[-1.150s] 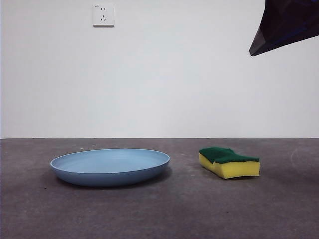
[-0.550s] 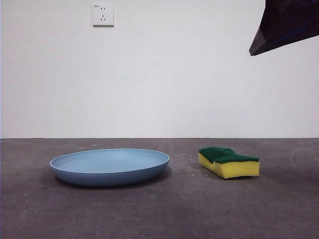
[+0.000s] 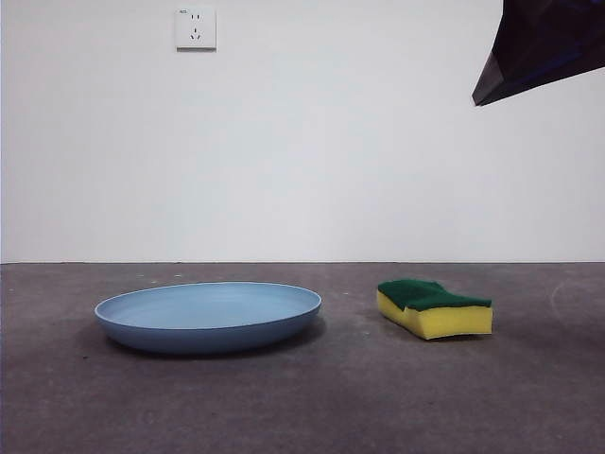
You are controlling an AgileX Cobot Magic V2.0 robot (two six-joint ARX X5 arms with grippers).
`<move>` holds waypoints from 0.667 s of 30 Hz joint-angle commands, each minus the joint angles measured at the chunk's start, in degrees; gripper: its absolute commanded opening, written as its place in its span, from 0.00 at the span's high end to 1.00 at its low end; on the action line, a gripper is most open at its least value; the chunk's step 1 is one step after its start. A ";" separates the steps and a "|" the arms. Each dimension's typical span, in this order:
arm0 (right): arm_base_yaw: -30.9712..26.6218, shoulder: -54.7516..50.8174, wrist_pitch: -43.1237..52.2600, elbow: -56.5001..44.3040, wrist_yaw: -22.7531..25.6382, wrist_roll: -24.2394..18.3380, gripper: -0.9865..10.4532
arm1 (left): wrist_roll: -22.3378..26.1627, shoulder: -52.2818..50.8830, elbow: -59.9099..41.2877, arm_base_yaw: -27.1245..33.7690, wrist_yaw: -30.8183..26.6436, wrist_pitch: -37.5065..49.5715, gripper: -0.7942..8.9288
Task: Pick up the plate,pick up the cloth,clean the plate with the cloth
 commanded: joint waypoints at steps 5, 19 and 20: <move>-5.53 -5.22 0.52 -1.03 -0.28 -11.08 0.91 | -0.39 -0.13 -0.76 0.17 -0.17 0.17 0.92; -31.12 -34.99 9.18 -23.78 -13.79 -10.54 0.91 | -0.39 -0.13 -0.76 0.17 -0.17 0.17 0.92; -31.61 -36.92 9.70 -25.66 -13.81 -10.54 0.91 | -0.39 -0.13 -0.76 0.17 -0.17 0.17 0.92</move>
